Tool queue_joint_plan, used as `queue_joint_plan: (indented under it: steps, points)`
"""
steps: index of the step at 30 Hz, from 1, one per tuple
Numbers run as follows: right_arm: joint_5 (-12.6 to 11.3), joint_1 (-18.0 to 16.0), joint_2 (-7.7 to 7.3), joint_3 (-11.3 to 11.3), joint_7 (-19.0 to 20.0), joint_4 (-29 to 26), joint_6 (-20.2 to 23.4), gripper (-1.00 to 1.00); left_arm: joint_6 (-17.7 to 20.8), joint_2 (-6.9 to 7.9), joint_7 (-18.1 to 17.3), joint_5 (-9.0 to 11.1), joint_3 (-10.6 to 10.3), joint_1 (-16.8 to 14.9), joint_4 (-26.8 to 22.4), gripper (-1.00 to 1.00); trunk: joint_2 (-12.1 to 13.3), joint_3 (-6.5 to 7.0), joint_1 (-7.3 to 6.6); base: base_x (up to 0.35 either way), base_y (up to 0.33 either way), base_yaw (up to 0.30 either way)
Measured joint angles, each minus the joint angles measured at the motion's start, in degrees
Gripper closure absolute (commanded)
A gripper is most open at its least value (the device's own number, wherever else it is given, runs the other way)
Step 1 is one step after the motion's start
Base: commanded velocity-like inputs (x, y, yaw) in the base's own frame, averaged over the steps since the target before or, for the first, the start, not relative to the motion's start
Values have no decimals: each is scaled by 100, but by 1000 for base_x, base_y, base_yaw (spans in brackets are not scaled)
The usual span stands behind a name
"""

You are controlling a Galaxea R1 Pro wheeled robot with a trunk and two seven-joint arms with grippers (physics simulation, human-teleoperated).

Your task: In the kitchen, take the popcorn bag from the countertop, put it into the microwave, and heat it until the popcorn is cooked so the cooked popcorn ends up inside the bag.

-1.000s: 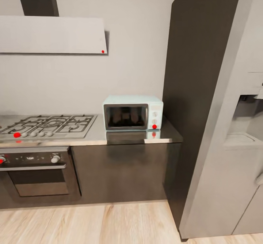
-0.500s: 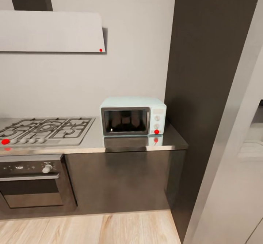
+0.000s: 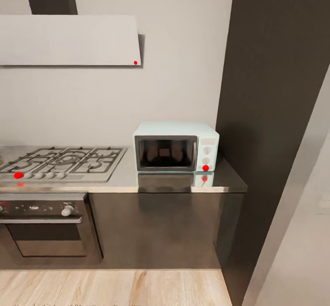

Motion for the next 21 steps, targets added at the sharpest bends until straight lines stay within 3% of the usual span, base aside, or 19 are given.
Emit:
queue_joint_plan:
  steps: [21]
  points:
    - [13,1,10,8,1,0,46,-100,-4,0,0,0,8,0,-1,-100,0,0,0,0,0,8]
